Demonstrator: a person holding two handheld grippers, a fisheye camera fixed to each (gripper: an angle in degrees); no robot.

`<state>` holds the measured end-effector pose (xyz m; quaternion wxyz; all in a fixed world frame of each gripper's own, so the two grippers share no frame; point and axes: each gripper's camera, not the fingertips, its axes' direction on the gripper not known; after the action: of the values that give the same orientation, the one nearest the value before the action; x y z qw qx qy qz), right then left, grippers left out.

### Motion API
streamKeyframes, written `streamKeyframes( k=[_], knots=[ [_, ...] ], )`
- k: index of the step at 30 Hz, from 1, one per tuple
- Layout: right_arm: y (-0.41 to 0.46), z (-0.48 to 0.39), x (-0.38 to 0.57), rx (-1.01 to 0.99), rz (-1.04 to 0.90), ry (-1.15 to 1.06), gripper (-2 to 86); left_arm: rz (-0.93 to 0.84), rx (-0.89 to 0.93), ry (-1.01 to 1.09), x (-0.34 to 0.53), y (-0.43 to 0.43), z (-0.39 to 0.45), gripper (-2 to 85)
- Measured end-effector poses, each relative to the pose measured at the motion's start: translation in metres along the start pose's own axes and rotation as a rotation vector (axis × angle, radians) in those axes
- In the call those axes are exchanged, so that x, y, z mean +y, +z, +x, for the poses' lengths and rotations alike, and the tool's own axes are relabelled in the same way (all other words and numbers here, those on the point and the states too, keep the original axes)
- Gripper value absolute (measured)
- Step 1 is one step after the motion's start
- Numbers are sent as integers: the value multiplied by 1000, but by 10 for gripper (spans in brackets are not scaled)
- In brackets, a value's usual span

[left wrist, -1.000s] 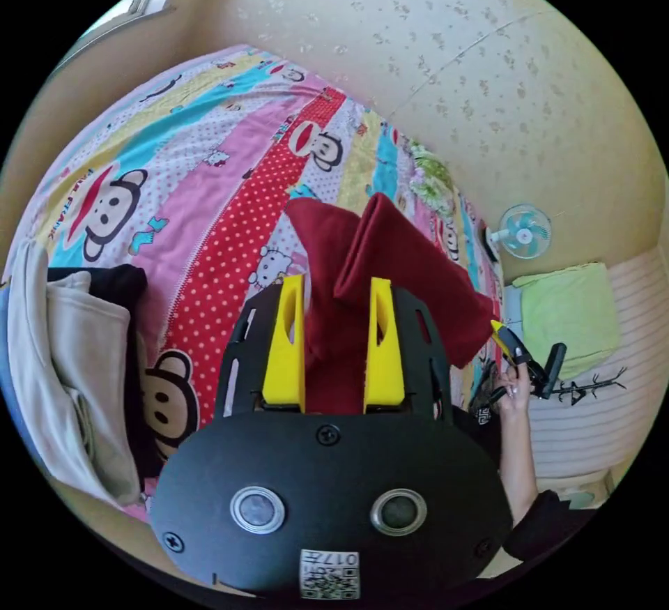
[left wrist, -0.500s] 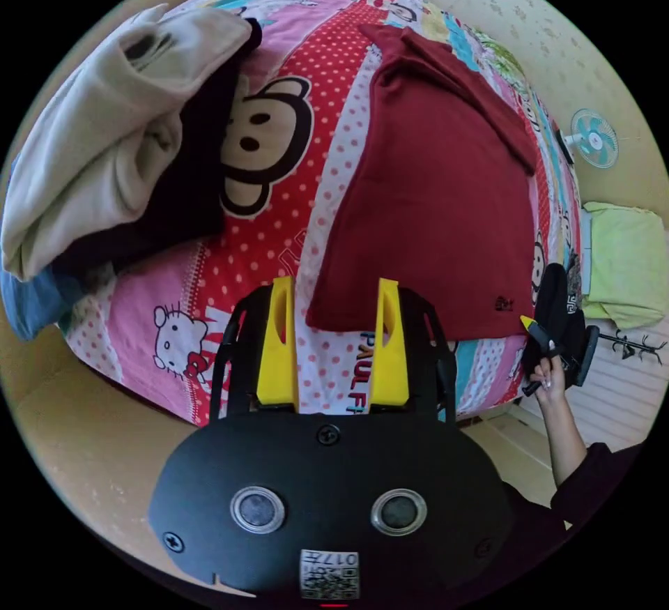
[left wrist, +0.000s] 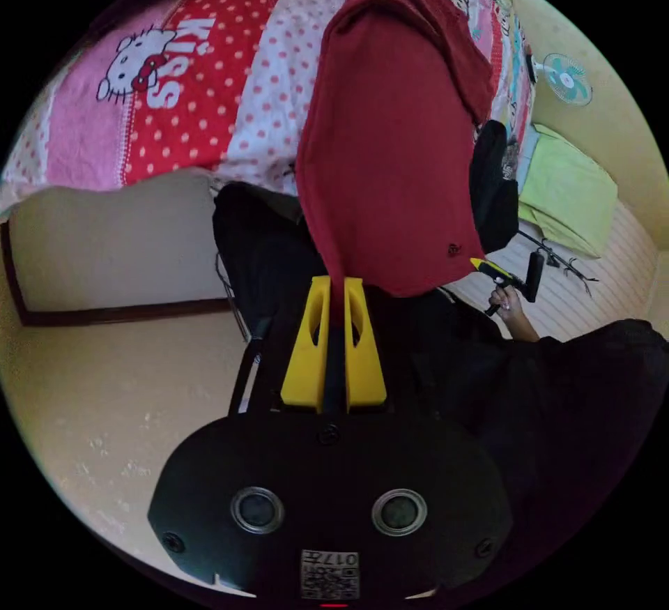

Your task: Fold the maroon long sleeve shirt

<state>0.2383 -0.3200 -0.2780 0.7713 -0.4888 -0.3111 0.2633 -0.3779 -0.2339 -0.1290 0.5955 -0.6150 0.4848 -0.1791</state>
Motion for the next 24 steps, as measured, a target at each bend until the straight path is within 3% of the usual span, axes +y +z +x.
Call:
streamKeyframes(
  k=[3, 7, 9, 13, 18, 21, 23, 24],
  knots=[
    [-51, 16, -34, -279, 281, -4, 30, 255, 263, 26, -29, -49, 7, 28],
    [-96, 38, -169, -400, 568, -108, 34, 479, 320, 141, -143, -103, 31, 34],
    [-109, 34, -237, -321, 629, -140, 39, 549, 298, 140, -200, -121, 37, 40],
    [-111, 2, -366, 58, 572, -107, 65, 535, 27, 58, -286, -128, 55, 111],
    [-80, -59, -387, 382, 567, -263, 89, 599, -126, -40, -242, -102, 52, 150],
    [-28, -54, -395, 533, 433, -302, 86, 487, -153, -155, -213, -50, 27, 176],
    [13, -17, -405, 788, 289, -205, 63, 410, -127, -212, -202, -16, 9, 177],
    [17, -11, -402, 806, 296, -228, 57, 379, -85, -243, -196, 2, -1, 171]
  ],
)
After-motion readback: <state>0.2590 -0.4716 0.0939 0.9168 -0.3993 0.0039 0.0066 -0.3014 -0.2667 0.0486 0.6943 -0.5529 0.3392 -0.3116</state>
